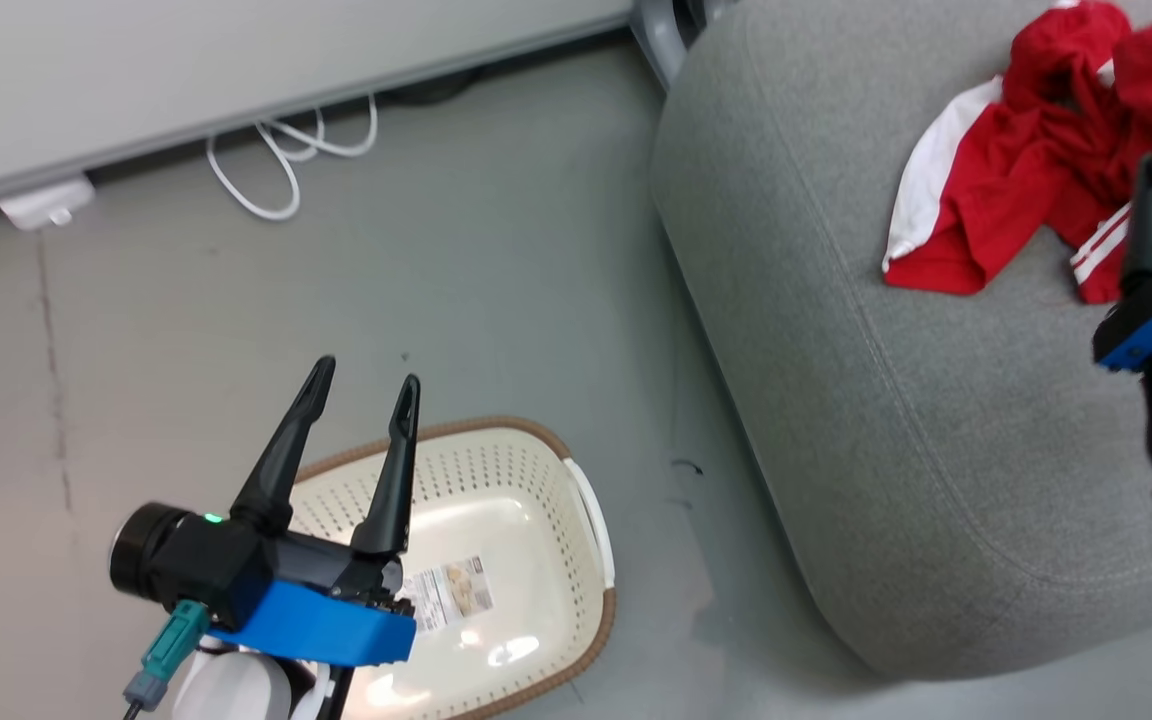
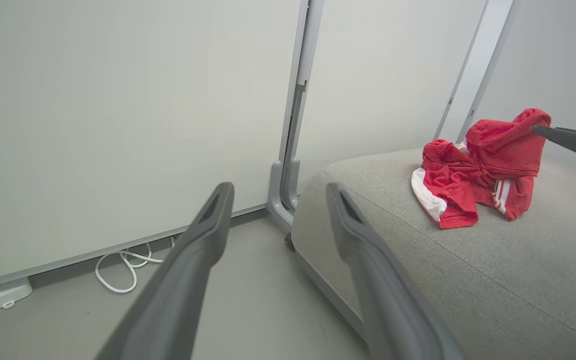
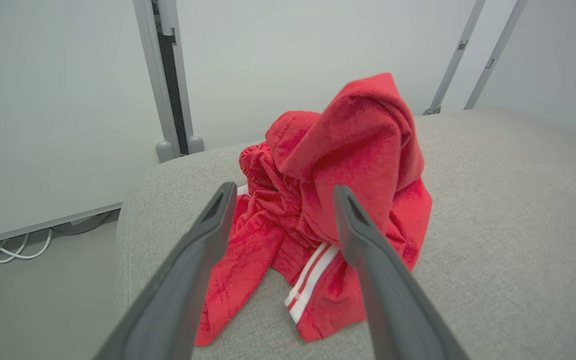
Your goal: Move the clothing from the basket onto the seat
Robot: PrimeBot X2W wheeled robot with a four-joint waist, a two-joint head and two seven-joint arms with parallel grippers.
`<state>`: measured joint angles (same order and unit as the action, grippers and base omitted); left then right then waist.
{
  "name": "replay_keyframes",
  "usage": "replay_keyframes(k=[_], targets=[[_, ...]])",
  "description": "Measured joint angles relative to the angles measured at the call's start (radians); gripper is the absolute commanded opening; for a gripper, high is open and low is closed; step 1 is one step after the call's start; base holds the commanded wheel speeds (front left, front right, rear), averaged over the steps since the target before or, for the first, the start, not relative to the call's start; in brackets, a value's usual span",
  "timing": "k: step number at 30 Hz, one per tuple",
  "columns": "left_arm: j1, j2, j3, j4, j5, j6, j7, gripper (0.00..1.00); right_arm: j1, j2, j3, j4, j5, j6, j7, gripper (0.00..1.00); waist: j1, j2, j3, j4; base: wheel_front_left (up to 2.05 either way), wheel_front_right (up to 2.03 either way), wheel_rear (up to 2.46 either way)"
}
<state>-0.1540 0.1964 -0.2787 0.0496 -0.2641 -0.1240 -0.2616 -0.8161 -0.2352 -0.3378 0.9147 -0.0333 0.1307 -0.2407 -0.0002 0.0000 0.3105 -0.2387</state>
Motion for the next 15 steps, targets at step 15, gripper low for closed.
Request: replay_keyframes(k=[15], targets=[[0.089, -0.077, 0.094, 0.080, 0.000, -0.006, 0.000, 1.00, 0.355, 0.086, 0.163, -0.447, 0.081, 0.000, 0.066, 1.00, 0.0000, 0.0000, -0.151, 0.091, 0.00, 0.00, 0.00]])
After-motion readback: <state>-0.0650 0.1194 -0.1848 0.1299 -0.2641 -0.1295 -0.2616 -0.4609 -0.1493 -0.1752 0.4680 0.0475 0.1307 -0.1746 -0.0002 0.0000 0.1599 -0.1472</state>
